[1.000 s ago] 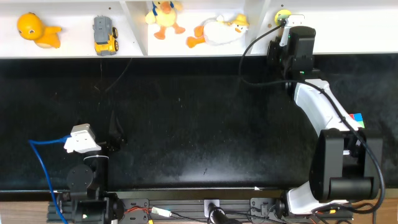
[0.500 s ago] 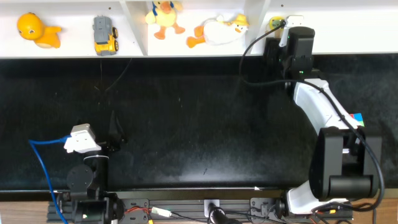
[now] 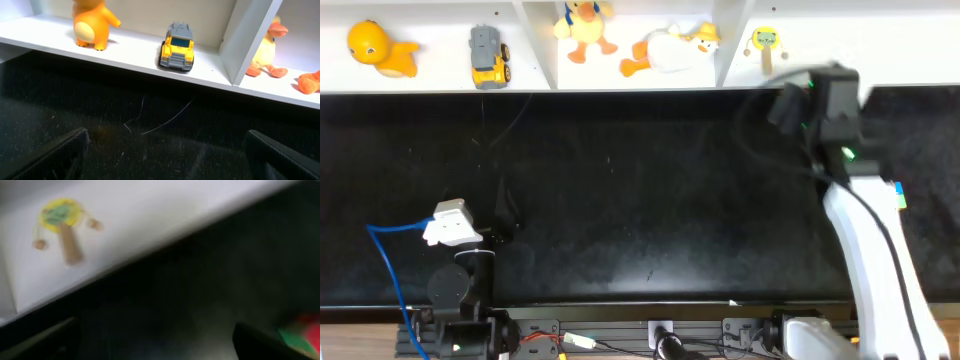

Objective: Store Toys

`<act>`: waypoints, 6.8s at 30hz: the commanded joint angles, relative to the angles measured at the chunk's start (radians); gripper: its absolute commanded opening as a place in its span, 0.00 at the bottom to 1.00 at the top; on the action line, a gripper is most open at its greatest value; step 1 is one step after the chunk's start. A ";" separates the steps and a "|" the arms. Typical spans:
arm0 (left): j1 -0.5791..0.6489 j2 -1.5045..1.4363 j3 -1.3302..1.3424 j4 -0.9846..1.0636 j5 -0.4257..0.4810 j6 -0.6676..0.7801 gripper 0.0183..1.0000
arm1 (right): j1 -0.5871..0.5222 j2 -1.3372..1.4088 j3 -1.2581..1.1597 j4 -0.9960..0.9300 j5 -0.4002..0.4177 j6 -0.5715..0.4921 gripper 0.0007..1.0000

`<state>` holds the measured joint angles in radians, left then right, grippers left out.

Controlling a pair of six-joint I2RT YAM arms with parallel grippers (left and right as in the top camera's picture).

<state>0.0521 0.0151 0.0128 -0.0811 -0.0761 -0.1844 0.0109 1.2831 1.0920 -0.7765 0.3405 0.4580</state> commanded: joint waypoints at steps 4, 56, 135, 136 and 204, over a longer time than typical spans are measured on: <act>-0.002 -0.012 -0.005 0.004 -0.005 0.011 1.00 | -0.196 -0.167 -0.013 -0.313 0.172 0.705 1.00; -0.002 -0.012 -0.005 0.004 -0.005 0.011 1.00 | -0.555 0.493 -0.015 -0.016 -0.052 0.251 0.92; -0.002 -0.012 -0.005 0.004 -0.005 0.011 1.00 | -0.472 0.624 -0.041 1.353 -0.725 -0.510 0.04; -0.002 -0.012 -0.005 0.004 -0.005 0.011 1.00 | -0.460 0.640 -0.041 1.384 -0.725 -0.532 0.04; -0.002 -0.012 -0.005 0.004 -0.005 0.012 1.00 | -0.065 -0.300 -0.026 -0.036 -0.554 -0.697 1.00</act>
<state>0.0521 0.0151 0.0124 -0.0803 -0.0761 -0.1844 -0.0864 1.0462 1.0584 -0.7860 -0.1223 -0.2211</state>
